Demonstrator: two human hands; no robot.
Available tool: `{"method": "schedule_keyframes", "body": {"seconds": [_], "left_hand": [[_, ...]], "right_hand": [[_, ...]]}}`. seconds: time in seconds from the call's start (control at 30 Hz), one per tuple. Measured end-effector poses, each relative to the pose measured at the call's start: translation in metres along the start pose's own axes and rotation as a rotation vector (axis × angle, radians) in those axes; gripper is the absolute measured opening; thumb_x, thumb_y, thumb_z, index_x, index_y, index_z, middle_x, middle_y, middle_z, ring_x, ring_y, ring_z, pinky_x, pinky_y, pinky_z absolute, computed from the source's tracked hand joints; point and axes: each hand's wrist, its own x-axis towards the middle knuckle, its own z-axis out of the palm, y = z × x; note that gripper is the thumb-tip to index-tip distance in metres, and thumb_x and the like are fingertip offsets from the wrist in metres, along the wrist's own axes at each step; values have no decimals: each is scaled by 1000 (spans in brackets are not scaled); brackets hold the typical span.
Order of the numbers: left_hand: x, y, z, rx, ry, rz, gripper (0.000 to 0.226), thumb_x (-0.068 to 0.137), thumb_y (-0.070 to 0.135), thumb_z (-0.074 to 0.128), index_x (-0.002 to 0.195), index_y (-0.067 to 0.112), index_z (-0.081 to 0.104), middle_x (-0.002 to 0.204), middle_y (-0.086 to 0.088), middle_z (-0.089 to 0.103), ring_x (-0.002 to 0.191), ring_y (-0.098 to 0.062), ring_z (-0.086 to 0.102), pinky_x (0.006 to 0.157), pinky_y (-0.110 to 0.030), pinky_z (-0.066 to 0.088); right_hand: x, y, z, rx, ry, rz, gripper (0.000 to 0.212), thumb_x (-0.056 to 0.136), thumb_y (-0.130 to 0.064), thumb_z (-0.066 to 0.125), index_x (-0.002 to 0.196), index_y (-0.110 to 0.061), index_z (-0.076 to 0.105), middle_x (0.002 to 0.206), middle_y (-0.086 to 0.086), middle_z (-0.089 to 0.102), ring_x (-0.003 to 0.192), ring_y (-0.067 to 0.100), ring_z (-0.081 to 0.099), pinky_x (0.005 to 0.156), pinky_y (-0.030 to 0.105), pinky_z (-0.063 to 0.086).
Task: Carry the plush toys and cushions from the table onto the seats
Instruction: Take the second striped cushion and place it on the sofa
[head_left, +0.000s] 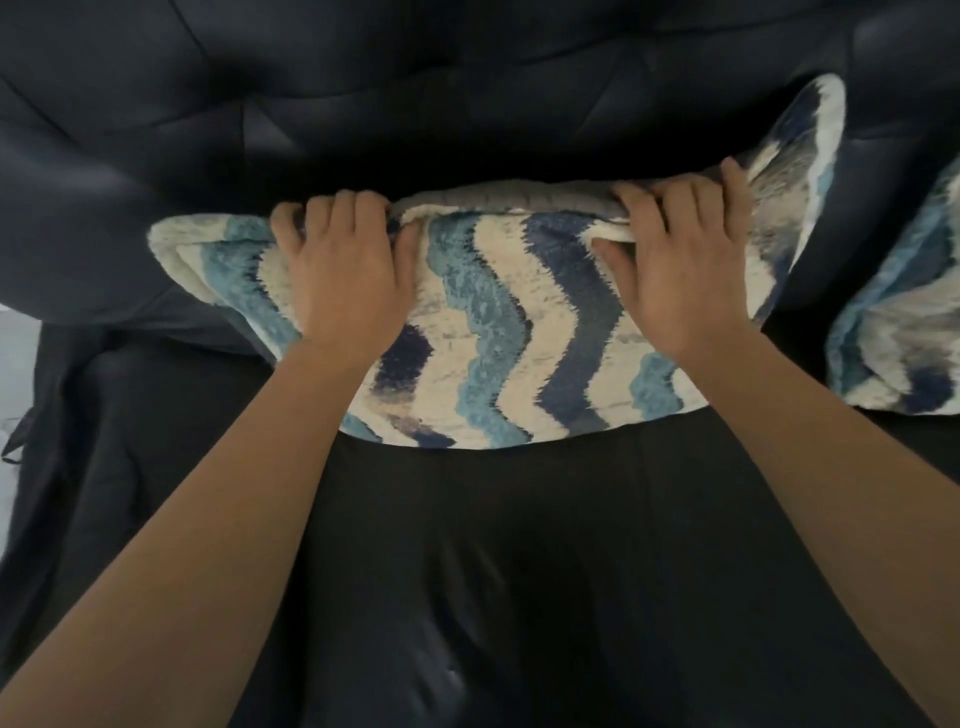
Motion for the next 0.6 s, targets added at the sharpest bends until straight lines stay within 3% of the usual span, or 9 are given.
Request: {"method": "schedule_keyframes", "body": {"seconds": [0.1,0.2,0.27,0.37,0.43,0.5,0.53,0.6], "left_hand": [[-3,7,3,-10,167,-27,45,108,44,41,117,6,63,127,-16,65,121,-38,59,111,-58,33],[-38,19,-5,-118,282,-90,47,105,39,52,137,4,54,152,-25,45,143,-42,41,120,-61,22],[-72,23,-4,-166,240,-97,55,104,38,55,146,7,41,155,-32,32,146,-48,32,119,-65,20],[-111,17,11,-74,48,-41,68,103,50,53,157,15,33,158,-38,22,148,-55,22,119,-70,15],[-114,13,23,-23,-77,-21,82,99,64,51,162,18,26,161,-39,15,150,-56,15,120,-71,9],[-101,15,31,-24,-153,-29,92,95,71,49,164,20,16,162,-39,9,151,-56,8,119,-71,5],[-93,16,33,-35,-171,-37,94,94,73,49,164,21,12,163,-39,6,151,-56,6,119,-71,3],[-80,16,35,-48,-178,-48,96,93,74,48,164,23,10,163,-38,4,152,-56,4,119,-70,1]], "right_hand": [[-11,-7,3,58,127,66,55,109,-44,42,150,-9,46,142,23,55,139,43,45,123,61,19],[-40,-17,-4,223,257,259,65,104,-44,50,154,-7,30,157,28,28,147,49,28,122,63,14],[-57,-6,-10,335,306,371,61,104,-31,47,154,-3,27,158,34,22,148,50,21,122,63,14],[-53,25,-17,280,245,402,59,101,-12,45,156,2,27,158,41,20,150,53,18,124,54,14],[-40,39,-13,304,153,474,73,102,-28,52,160,0,19,163,36,14,153,51,13,124,52,11],[-33,49,-3,555,-5,704,104,93,-59,60,163,-9,2,170,20,9,157,41,9,126,54,7],[-32,53,2,694,-91,847,117,83,-75,62,164,-17,0,170,12,16,156,35,16,126,55,10],[-33,57,7,879,-157,1021,123,63,-87,68,159,-23,25,154,0,47,142,24,44,120,47,33]]}}
